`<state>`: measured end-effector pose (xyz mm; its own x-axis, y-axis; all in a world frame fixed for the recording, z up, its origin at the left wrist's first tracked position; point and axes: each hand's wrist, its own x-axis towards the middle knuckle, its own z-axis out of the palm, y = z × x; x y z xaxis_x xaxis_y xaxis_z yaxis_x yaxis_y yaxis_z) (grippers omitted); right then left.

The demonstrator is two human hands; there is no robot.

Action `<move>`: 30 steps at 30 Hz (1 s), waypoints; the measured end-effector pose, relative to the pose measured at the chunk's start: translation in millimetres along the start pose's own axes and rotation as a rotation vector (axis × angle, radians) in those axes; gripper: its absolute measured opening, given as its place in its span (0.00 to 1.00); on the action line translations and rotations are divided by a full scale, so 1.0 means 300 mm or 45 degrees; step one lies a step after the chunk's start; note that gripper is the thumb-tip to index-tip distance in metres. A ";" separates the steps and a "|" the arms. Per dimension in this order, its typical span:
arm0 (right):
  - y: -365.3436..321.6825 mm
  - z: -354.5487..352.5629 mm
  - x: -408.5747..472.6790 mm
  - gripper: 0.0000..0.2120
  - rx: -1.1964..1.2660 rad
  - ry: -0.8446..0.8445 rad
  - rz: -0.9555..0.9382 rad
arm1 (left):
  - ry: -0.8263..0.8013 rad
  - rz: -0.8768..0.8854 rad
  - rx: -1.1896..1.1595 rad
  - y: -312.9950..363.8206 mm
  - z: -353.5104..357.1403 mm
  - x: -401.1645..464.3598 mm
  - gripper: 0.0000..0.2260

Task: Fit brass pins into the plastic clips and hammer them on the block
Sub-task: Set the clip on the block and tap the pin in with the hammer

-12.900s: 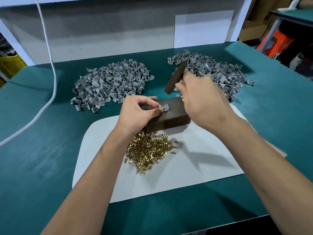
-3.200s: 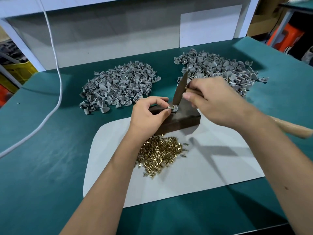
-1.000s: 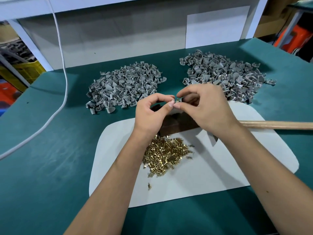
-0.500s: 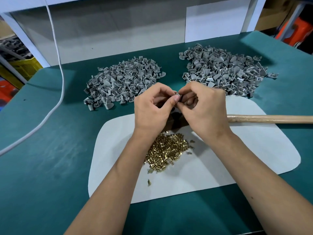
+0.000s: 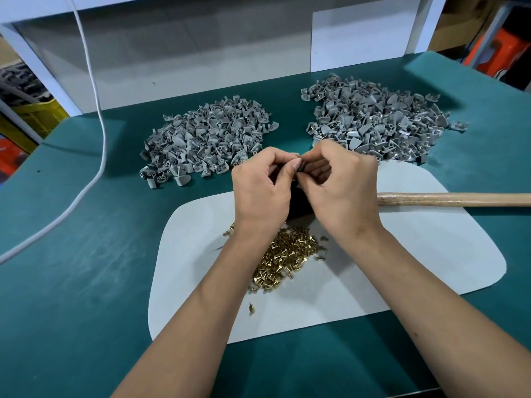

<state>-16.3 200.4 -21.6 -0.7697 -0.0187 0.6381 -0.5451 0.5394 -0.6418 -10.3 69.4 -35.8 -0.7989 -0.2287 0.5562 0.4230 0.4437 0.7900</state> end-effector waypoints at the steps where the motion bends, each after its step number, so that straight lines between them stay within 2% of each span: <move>1: -0.001 0.001 -0.001 0.04 0.005 0.004 0.014 | 0.006 0.004 0.008 0.000 0.002 -0.001 0.02; 9: -0.018 0.006 -0.009 0.04 0.017 0.035 0.081 | 0.062 0.125 0.150 0.006 0.007 -0.003 0.02; 16: -0.015 0.006 -0.008 0.04 0.024 0.027 0.131 | 0.065 0.098 0.148 0.014 0.008 -0.004 0.02; 21: 0.015 -0.002 0.014 0.09 0.189 -0.096 0.172 | -0.008 0.023 0.054 0.011 -0.020 0.015 0.02; 24: 0.043 -0.023 0.042 0.12 0.294 -0.149 0.232 | -0.064 -0.049 -0.091 -0.002 -0.056 0.032 0.06; 27: 0.067 -0.047 0.064 0.12 0.435 -0.252 0.272 | -0.178 -0.070 -0.111 -0.002 -0.055 0.029 0.06; 30: 0.079 -0.074 0.080 0.11 0.437 -0.386 0.248 | -0.215 -0.086 -0.076 -0.005 -0.050 0.026 0.04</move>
<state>-40.2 231.4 -12.0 -0.9023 -0.2169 0.3725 -0.4203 0.2501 -0.8722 -10.8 54.1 -28.7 -0.8847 -0.1053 0.4541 0.3866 0.3786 0.8410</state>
